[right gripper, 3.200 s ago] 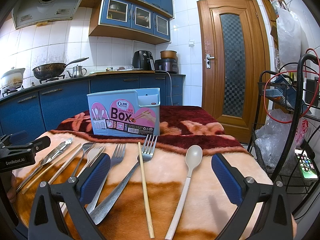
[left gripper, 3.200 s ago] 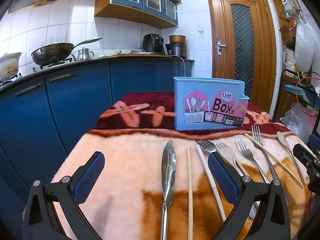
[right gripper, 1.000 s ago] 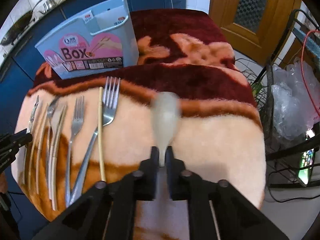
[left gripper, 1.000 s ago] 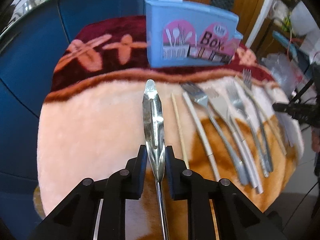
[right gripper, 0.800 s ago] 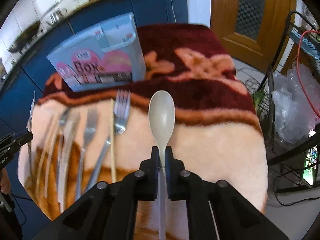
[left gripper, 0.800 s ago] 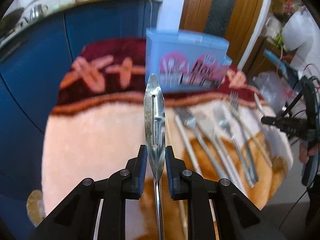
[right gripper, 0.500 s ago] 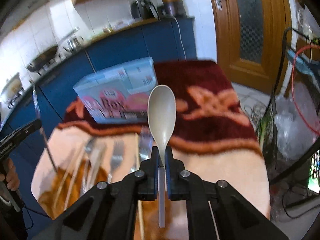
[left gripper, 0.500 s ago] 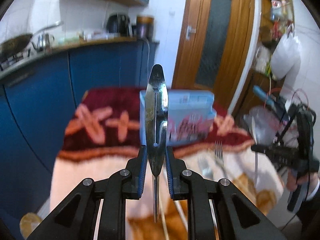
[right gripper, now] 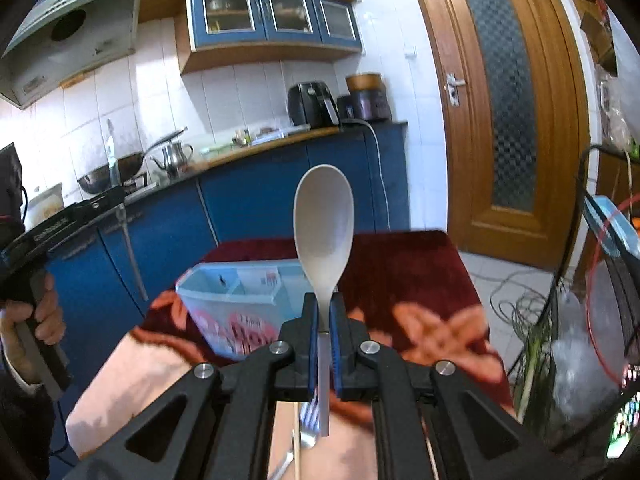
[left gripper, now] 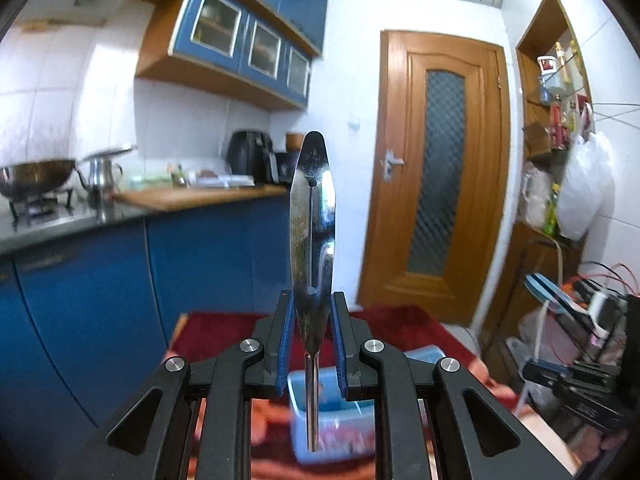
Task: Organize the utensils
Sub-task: 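Carry the knife and spoon into the blue Box holder and open both tools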
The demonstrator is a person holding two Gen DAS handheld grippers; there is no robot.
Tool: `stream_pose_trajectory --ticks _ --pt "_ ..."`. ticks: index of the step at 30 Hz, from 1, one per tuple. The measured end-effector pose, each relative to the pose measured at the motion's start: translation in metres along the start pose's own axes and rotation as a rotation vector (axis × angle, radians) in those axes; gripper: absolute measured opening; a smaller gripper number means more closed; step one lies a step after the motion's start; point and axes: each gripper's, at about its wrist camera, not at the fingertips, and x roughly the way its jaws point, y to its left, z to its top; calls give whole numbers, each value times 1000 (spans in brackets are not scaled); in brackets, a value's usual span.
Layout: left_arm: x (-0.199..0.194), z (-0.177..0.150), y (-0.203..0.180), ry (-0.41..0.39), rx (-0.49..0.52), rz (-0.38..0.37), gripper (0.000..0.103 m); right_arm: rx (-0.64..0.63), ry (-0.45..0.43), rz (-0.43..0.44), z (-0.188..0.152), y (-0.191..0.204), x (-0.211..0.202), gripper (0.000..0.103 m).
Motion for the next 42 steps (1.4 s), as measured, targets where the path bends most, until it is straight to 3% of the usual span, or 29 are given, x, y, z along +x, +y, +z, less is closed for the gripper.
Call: stream_pose_trajectory --ticks 5,10,16,28,31,33,42 --pt "26 9 2 -33 -34 -16 18 -12 -49 10 23 6 21 8" --pt "60 -11 -2 -3 -30 11 18 -22 -90 8 34 12 49 8" --pt "86 -44 6 62 -62 5 18 -55 -61 -7 34 18 95 8" --pt "100 -79 18 166 -107 -20 19 -108 39 8 11 31 125 8" --pt "97 -78 15 184 -94 -33 32 -111 53 19 10 36 125 21" --pt "91 -78 13 173 -81 -26 49 -109 45 28 11 37 122 29" --pt "66 -72 13 182 -50 -26 52 -96 -2 34 17 39 95 34"
